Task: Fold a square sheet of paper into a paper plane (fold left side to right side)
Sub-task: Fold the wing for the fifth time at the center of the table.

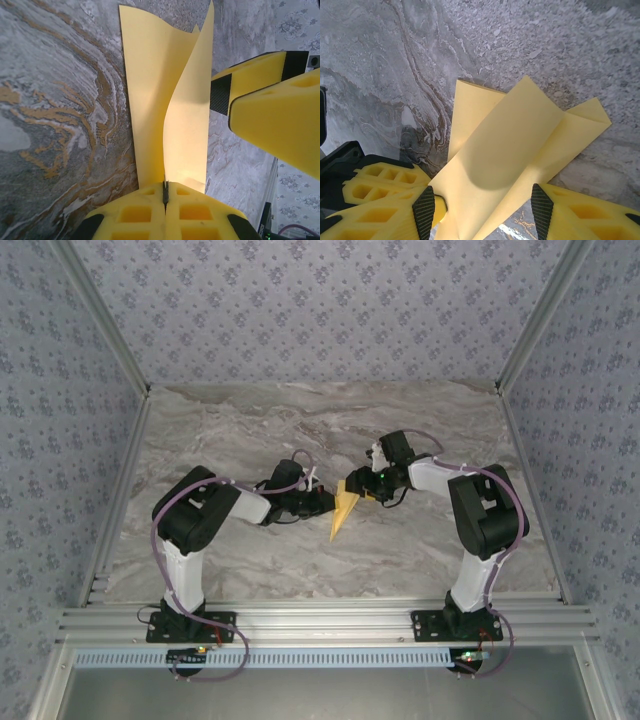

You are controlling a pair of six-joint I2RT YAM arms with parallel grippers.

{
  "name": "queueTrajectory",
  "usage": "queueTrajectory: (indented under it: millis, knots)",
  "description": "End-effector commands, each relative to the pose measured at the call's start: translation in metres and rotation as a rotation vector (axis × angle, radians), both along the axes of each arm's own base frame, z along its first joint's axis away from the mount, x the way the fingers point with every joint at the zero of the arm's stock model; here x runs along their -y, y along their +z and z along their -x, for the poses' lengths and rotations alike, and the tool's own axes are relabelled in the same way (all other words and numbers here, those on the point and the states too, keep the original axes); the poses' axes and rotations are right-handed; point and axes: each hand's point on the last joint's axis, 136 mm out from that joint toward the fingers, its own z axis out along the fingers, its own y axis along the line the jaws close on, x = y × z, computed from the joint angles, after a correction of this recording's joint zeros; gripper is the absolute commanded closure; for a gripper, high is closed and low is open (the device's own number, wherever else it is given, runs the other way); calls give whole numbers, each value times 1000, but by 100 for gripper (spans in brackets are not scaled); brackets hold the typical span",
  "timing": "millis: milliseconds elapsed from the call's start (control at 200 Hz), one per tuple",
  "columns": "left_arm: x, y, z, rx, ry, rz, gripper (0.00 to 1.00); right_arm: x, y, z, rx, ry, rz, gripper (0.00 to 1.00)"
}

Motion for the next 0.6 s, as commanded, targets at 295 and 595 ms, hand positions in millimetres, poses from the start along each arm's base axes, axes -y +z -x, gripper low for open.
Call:
queueTrajectory:
  millis: [295,595]
  knots:
    - [0,-5,-6,24,3,-35,100,1,-9,-5,-26,-10,8,42]
    - [4,3,-7,42,-13,-24,100,10,-25,3,-77,-16,79,42]
